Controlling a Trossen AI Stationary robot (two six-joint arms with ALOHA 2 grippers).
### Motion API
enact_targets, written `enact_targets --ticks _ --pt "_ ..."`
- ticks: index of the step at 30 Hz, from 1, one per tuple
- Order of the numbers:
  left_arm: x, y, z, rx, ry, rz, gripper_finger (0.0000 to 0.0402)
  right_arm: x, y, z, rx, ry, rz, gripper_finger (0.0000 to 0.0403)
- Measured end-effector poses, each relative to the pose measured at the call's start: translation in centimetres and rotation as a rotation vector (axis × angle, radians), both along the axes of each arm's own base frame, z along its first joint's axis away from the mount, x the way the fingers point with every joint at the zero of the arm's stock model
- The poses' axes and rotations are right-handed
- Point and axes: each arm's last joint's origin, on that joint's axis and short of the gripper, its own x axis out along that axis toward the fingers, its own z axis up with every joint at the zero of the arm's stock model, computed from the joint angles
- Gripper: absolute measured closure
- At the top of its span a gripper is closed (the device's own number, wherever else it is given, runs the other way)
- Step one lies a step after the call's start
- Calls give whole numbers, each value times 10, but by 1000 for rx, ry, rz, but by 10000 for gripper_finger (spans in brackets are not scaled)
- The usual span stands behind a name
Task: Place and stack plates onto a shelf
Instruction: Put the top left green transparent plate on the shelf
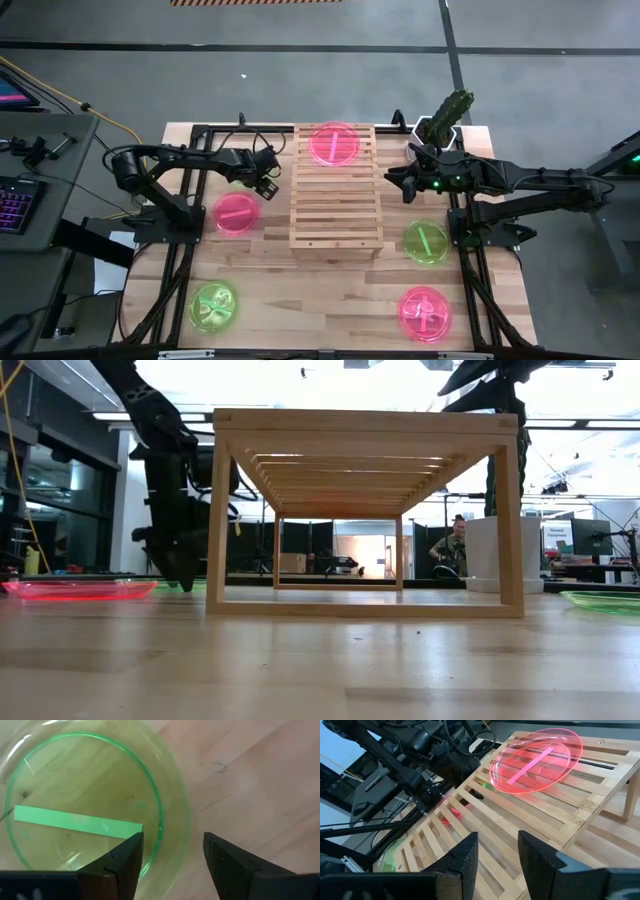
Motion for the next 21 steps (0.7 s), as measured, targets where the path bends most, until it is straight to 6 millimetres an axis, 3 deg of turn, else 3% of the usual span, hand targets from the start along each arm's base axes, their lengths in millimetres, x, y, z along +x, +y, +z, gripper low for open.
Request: enact_targets --ticks 4,7,15,21 --pt "1 1 -5 -2 26 -34 208 0 0 0 0 3 0 281" --pt "2 1 -5 0 23 -51 235 0 0 0 0 3 0 281" --pt "-1 1 5 40 -4 -53 389 0 0 0 1 3 1 281" --pt "-8 -3 29 75 -76 -53 398 0 0 -1 1 6 2 281"
